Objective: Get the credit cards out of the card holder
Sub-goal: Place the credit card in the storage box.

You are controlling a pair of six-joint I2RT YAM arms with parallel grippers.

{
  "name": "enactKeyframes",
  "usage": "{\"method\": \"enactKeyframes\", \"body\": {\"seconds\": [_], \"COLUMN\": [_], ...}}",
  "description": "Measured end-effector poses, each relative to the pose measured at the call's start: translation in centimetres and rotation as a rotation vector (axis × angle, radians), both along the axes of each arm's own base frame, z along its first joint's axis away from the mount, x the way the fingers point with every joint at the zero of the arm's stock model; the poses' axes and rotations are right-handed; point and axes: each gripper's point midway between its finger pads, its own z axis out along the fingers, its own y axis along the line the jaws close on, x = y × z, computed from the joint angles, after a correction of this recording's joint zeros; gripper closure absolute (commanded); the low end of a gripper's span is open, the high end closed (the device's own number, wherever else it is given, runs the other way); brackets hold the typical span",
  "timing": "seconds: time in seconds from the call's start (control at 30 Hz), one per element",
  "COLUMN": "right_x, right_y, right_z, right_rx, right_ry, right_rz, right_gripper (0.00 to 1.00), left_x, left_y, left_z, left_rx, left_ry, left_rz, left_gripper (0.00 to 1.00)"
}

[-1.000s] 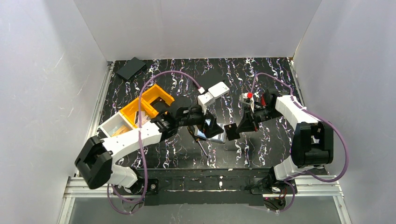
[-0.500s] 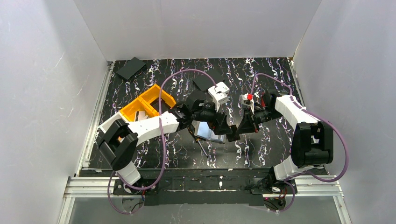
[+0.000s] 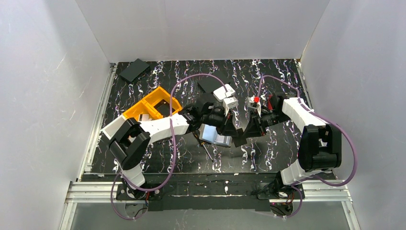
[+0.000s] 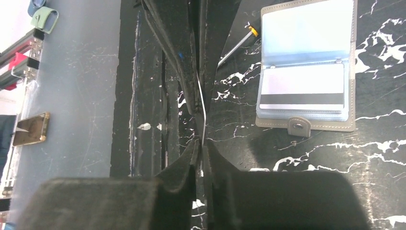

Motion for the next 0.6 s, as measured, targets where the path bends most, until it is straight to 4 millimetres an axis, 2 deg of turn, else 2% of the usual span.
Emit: {"method": "enactKeyframes", "body": {"seconds": [0.03, 0.1, 0.3, 0.47, 0.6], "right_x": [0.0, 0.1, 0.5, 0.8, 0.9], "right_y": [0.0, 0.0, 0.1, 0.1, 0.4], "right_z": [0.1, 0.2, 0.8, 1.3, 1.7], "right_rx": [0.0, 0.003, 0.025, 0.05, 0.082], "right_ry": [0.002, 0.006, 0.006, 0.017, 0.029], "right_rz": [-0.001, -0.005, -0.023, -0.05, -0.074], "right_gripper": [0.51, 0.36, 0.03, 0.02, 0.02], "left_x": [0.0, 0.1, -0.5, -0.8, -0.2], "left_y": [-0.1, 0.1, 3.0, 5.5, 6.5], "left_z": [0.0, -0.2, -1.5, -1.2, -0.4], "left_rx": [-0.004, -0.005, -0.022, -0.134, -0.252], "left_ry": [-0.004, -0.01, -0.008, 0.0, 0.008], "left_rz": [0.001, 0.02, 0.176, 0.342, 0.463], "left_gripper": [1.0, 1.0, 1.0, 1.0, 1.0]}}
